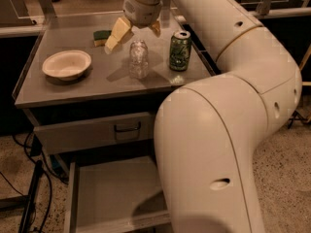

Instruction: Place water bottle into middle drawer

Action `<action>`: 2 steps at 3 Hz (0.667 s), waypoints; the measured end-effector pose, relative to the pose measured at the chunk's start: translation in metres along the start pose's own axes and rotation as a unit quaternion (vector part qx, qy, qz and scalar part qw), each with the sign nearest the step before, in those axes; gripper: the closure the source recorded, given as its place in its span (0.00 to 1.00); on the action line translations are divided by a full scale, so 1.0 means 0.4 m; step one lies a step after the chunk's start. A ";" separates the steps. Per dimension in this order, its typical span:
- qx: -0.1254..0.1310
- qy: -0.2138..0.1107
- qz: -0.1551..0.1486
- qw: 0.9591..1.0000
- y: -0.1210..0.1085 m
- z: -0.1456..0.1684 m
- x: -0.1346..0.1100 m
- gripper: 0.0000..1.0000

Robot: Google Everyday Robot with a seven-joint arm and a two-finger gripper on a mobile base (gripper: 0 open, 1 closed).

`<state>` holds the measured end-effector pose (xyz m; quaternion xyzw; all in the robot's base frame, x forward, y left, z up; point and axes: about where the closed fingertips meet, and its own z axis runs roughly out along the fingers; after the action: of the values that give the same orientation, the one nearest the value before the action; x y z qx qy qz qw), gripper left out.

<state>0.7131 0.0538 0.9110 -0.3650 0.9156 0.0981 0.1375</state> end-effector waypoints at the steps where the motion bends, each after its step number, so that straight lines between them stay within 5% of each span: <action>1: -0.021 0.012 0.001 1.000 -0.033 0.057 0.037 0.00; 2: -0.021 0.012 0.001 1.000 -0.034 0.057 0.037 0.00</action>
Offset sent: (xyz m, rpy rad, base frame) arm -0.0053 -0.0298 -0.0336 -0.0030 0.0911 0.0212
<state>0.7162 0.0411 0.8836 -0.3681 0.9153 0.1127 0.1185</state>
